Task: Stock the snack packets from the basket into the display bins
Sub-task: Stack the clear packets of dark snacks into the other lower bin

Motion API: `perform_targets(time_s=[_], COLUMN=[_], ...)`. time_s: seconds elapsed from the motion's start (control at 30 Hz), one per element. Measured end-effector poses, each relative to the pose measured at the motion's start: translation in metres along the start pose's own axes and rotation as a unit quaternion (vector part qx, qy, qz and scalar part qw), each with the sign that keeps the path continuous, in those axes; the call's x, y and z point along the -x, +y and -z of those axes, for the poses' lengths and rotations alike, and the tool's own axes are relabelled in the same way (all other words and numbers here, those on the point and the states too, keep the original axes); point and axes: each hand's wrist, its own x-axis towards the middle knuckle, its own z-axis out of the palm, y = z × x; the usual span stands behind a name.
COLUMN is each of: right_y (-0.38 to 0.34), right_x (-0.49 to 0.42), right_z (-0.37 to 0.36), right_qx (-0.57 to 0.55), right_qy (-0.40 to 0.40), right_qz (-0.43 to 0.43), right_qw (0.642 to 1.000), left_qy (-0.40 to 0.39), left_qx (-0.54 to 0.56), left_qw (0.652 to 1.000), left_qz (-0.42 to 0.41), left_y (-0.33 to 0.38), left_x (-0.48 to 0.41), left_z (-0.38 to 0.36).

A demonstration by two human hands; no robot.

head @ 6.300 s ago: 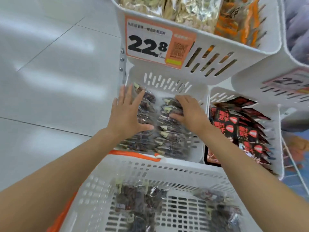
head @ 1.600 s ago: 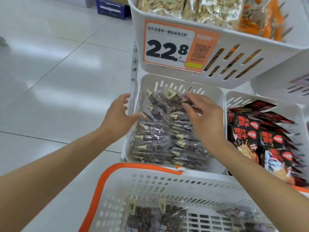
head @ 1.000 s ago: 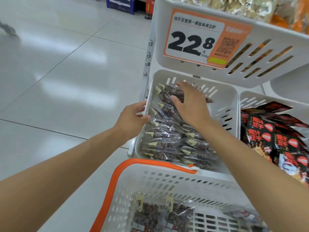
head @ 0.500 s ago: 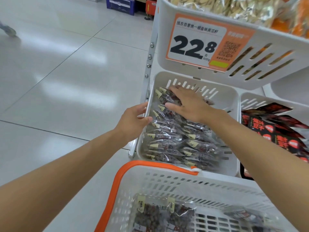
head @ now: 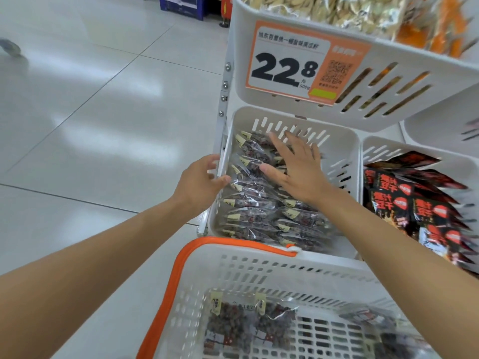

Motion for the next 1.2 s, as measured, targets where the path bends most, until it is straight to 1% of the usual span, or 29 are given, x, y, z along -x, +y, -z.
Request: perform_targets(time_s=[0.07,0.13,0.2,0.23,0.33,0.4,0.43,0.5,0.57,0.6,0.63,0.67,0.7,0.73,0.77,0.8,0.87,0.9,0.93,1.0,1.03,1.07,1.1,1.13,1.17,1.2], right_y=[-0.005,-0.012,-0.020,-0.025,-0.046,-0.063,-0.068,-0.072,-0.066,-0.061,-0.058,-0.056,-0.056,-0.056,-0.057,-0.055,-0.054,-0.052,-0.052,-0.048,-0.047,-0.047,-0.048,-0.051,-0.053,-0.056], right_x=[0.023,0.056,0.091,0.110,0.169,0.210,0.228,0.254,0.267,0.270,0.269,0.267,0.264,0.261,0.259,0.257,0.260,0.264,0.266,0.270,0.271,0.271,0.268,0.266,0.261,0.257], right_z=[0.015,0.031,0.047,0.056,0.074,0.074,0.066,0.041,0.008,-0.009,-0.023,-0.036,-0.048,-0.060,-0.071,-0.081,-0.095,-0.093,-0.083,-0.055,-0.040,-0.028,-0.019,-0.013,-0.012,-0.012], right_qx=[-0.043,-0.071,-0.103,-0.123,-0.181,-0.204,-0.209,-0.203,-0.205,-0.228,-0.280,-0.351,-0.422,-0.479,-0.505,-0.504,-0.485,-0.478,-0.479,-0.493,-0.504,-0.514,-0.536,-0.554,-0.564,-0.558], right_qy=[0.000,-0.014,-0.026,-0.019,0.038,0.044,0.028,-0.048,-0.120,-0.143,-0.158,-0.164,-0.162,-0.155,-0.148,-0.145,-0.142,-0.145,-0.144,-0.105,-0.084,-0.073,-0.076,-0.088,-0.110,-0.148], right_qz=[-0.002,-0.005,-0.010,-0.013,-0.028,-0.035,-0.042,-0.066,-0.127,-0.187,-0.268,-0.353,-0.424,-0.464,-0.483,-0.476,-0.445,-0.434,-0.422,-0.385,-0.363,-0.346,-0.331,-0.307,-0.278,-0.256], right_qw=[0.999,0.997,0.994,0.992,0.982,0.977,0.977,0.976,0.963,0.945,0.908,0.852,0.785,0.729,0.700,0.706,0.739,0.750,0.756,0.773,0.779,0.781,0.773,0.769,0.770,0.775], left_qy=[0.043,0.044,0.008,-0.018,-0.093,-0.126,-0.132,-0.125,-0.106,-0.095,-0.085,-0.078,-0.071,-0.067,-0.065,-0.063,-0.060,-0.061,-0.064,-0.076,-0.096,-0.134,-0.184,-0.227,-0.245,-0.229], left_qx=[-0.061,-0.106,-0.134,-0.138,-0.128,-0.119,-0.117,-0.111,-0.073,-0.047,-0.019,0.003,0.014,0.019,0.023,0.031,0.046,0.054,0.067,0.076,0.062,0.040,0.029,0.039,0.065,0.097], left_qw=[0.997,0.992,0.987,0.986,0.983,0.980,0.980,0.981,0.989,0.993,0.995,0.997,0.997,0.998,0.998,0.998,0.997,0.997,0.995,0.993,0.992,0.987,0.978,0.966,0.957,0.956], left_qz=[-0.015,-0.055,-0.084,-0.091,-0.094,-0.094,-0.097,-0.093,-0.071,-0.057,-0.040,-0.023,-0.010,-0.001,0.006,0.010,0.014,0.014,0.021,0.043,0.057,0.073,0.096,0.122,0.143,0.157], left_y=[0.011,0.034,0.059,0.069,0.088,0.084,0.080,0.069,0.059,0.053,0.047,0.041,0.036,0.032,0.029,0.027,0.023,0.020,0.017,0.013,0.011,0.010,0.009,0.009,0.008,0.007], left_x=[0.015,0.035,0.058,0.071,0.116,0.146,0.158,0.175,0.186,0.189,0.192,0.194,0.196,0.199,0.201,0.202,0.202,0.200,0.199,0.195,0.194,0.192,0.193,0.195,0.196,0.197], left_z=[0.008,0.019,0.028,0.029,0.027,0.023,0.022,0.021,0.019,0.017,0.015,0.013,0.011,0.009,0.007,0.005,0.002,0.000,-0.003,-0.011,-0.015,-0.021,-0.028,-0.034,-0.039,-0.042])
